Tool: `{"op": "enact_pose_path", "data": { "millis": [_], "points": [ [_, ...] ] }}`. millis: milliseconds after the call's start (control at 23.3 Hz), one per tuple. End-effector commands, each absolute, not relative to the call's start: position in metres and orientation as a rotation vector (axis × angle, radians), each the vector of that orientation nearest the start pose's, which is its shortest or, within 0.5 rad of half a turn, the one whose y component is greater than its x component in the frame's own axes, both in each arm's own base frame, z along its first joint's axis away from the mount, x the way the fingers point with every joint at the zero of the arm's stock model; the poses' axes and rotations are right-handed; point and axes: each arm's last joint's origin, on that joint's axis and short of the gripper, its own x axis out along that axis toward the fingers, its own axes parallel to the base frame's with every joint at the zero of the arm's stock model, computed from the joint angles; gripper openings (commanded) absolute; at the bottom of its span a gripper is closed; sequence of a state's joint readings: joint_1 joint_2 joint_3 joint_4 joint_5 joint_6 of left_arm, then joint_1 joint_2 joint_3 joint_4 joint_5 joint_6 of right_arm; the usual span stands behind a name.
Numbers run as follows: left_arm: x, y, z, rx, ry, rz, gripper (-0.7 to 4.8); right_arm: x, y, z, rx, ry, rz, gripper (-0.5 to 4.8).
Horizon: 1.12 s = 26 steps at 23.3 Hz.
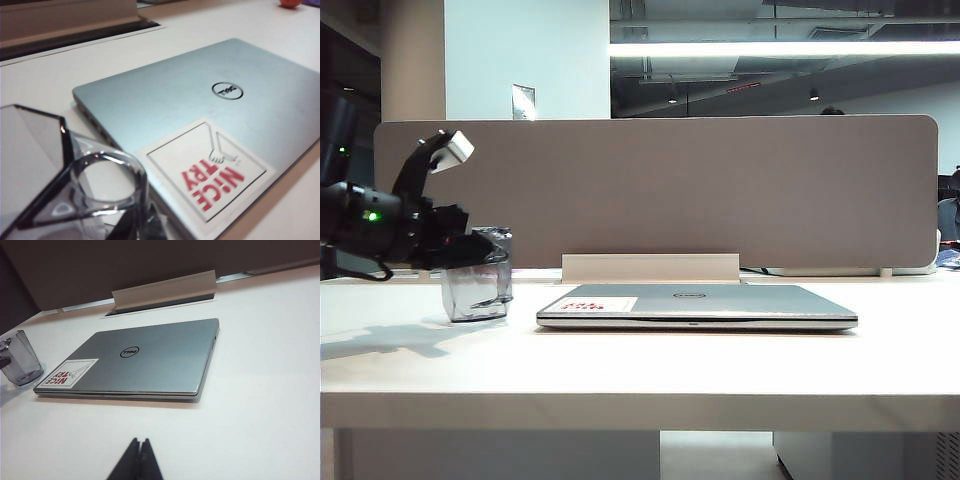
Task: Pick up the water cup and place it on the side of the laptop close to you.
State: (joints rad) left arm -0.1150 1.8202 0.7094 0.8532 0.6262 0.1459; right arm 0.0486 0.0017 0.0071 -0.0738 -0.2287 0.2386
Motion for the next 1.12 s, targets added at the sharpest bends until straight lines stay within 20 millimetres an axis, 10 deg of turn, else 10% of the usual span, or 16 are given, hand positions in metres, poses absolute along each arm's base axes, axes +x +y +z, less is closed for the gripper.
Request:
{"op": "enact_pose_path", "data": {
  "millis": [43, 558, 1117],
  "points": [
    [0.325, -0.079, 0.171, 0.105, 0.117, -0.72, -0.06, 0.096, 0.011, 0.16, 0.239, 0.084, 0.273, -0.03],
    [0.262, -0.181, 0.214, 0.145, 0.096, -0.61, -0.06, 0.096, 0.011, 0.16, 0.238, 0.079, 0.272, -0.03],
    [0.174, -0.277, 0.176, -0.014, 0.197, -0.388, -0.06, 0.096, 0.011, 0.159, 0.239, 0.087, 0.274, -0.03]
  ]
}}
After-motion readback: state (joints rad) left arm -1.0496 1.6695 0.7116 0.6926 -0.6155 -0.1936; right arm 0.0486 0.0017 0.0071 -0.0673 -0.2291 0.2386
